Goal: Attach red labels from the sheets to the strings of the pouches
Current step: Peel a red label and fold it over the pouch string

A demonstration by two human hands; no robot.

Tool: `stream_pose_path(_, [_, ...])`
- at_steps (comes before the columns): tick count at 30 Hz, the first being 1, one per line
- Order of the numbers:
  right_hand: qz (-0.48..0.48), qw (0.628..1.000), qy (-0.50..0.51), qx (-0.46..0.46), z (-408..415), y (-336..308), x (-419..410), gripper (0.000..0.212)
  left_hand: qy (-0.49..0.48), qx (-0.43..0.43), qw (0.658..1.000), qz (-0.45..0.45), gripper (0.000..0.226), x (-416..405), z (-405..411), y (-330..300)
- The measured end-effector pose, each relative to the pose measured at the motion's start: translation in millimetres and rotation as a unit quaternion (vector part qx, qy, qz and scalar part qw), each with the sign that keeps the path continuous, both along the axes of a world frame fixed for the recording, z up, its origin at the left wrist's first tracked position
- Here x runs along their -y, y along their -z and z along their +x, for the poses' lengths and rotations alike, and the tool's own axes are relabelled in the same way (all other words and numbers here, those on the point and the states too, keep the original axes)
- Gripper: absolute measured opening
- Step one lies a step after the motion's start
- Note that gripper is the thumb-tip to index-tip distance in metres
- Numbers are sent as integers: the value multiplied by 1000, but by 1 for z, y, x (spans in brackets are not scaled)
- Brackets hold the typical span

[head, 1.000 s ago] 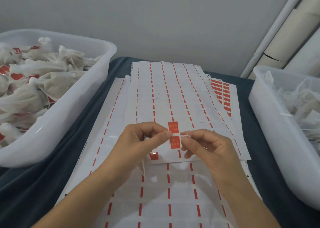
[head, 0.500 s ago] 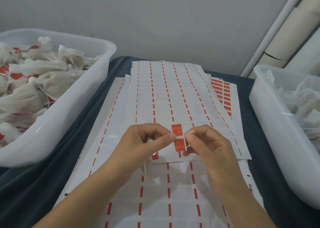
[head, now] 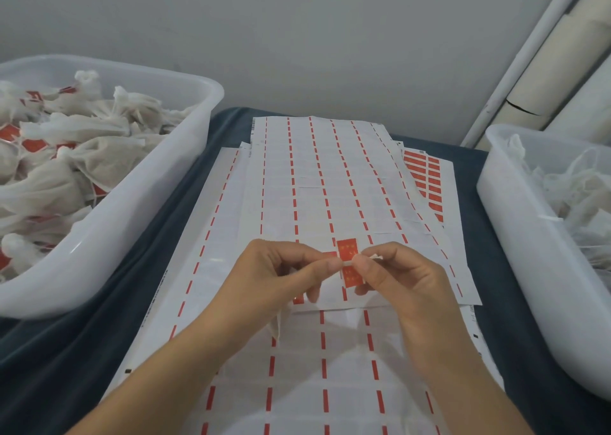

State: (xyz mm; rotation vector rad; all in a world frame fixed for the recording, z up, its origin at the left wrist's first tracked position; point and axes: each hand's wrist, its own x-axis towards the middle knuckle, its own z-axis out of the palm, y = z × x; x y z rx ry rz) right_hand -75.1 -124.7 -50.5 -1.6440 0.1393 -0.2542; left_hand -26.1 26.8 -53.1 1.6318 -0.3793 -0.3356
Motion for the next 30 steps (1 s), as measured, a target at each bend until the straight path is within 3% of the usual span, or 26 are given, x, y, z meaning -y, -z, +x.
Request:
stream_pose_path(4, [0, 1000, 23, -19, 1, 1, 4, 22, -44, 44, 998, 33, 40, 2, -1, -1])
stream_pose_path(6, [3, 1000, 9, -24, 1, 2, 2, 27, -72, 176, 979, 76, 25, 1, -2, 3])
stream_pose_path(9, [1, 1000, -5, -22, 0, 3, -1, 34, -61, 394, 907, 133, 23, 1, -4, 9])
stream_pose_path(13, [-16, 1000, -16, -2, -1, -1, 0, 25, -71, 452, 878, 139, 30, 2, -4, 16])
stream_pose_path(16, [-82, 996, 4, 20, -2, -1, 0, 21, -77, 464, 869, 155, 31, 1, -4, 21])
stream_pose_path(18, [-133, 989, 37, 44, -3, -1, 2, 17, -74, 455, 873, 162, 29, 2, -5, 21])
stream_pose_path(20, [-119, 987, 88, 61, -3, -4, 8, 17, -71, 409, 899, 138, 28, 3, -5, 18])
stream_pose_path(22, [-61, 988, 123, 68, -3, -7, 12, 22, -82, 279, 955, 60, 25, 3, -6, 13])
stream_pose_path(24, [-16, 994, 92, 64, -3, -8, 9, 21, -88, 141, 986, -32, 21, 4, -7, 8])
stream_pose_path(27, [-3, 999, 20, 48, -4, -1, -3, 21, -91, 50, 990, -91, 17, 5, -8, 2])
stream_pose_path(30, [21, 999, -6, 29, -4, 3, -10, 21, -89, 15, 989, -121, 18, 7, -11, 2])
